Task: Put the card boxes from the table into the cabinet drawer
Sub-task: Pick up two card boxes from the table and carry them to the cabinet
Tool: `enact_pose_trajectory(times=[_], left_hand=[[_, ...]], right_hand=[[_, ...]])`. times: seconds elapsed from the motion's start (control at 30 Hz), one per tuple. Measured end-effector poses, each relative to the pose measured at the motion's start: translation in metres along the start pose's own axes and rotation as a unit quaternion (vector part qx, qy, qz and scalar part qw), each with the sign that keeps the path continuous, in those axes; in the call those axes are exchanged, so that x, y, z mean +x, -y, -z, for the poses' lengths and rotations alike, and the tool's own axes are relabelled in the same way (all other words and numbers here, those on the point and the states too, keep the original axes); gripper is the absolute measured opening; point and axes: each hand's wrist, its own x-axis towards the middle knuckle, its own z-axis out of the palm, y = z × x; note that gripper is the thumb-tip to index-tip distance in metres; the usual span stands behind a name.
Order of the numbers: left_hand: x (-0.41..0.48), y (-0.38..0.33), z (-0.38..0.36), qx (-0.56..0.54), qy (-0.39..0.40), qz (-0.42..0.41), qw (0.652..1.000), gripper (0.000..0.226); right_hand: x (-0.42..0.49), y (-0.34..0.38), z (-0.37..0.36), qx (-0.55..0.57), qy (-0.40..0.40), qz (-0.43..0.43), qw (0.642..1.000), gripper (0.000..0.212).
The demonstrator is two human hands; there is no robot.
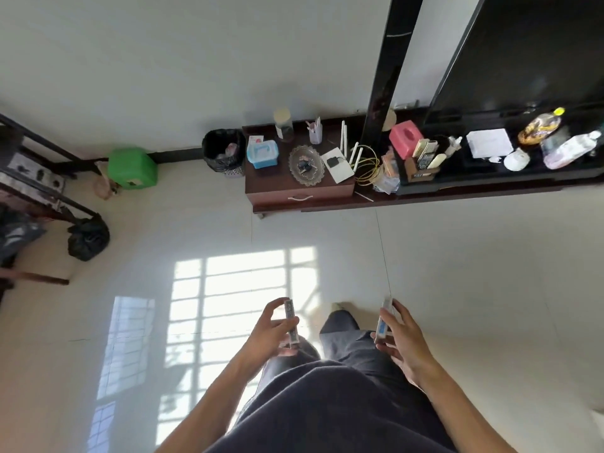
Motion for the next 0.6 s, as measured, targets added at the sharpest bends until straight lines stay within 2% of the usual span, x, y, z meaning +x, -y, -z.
enact_pose_trajectory(times=[0.17, 0.33, 0.4, 0.6], left_hand=[[0.020, -0.043, 0.007, -0.034, -0.033, -0.007, 0.999, 0.048], [0.050, -0.065, 0.027, -0.073, -0.063, 0.017, 0.995, 0.047], [0.068, -0.075, 0.040, -0.085, -0.071, 0.020, 0.994, 0.048], [0.119, -0.121, 0.077, -0.107, -0.057, 0.032, 0.992, 0.047]], right_hand=[[0.045, 0.069, -0.015, -0.024, 0.028, -0.010, 0.999, 0.022], [0.083, 0.119, -0.038, -0.024, 0.055, -0.011, 0.998, 0.037], [0.100, 0.135, -0.051, -0.027, 0.052, -0.009, 0.998, 0.037], [0.132, 0.179, -0.085, -0.038, 0.039, -0.013, 0.998, 0.043]])
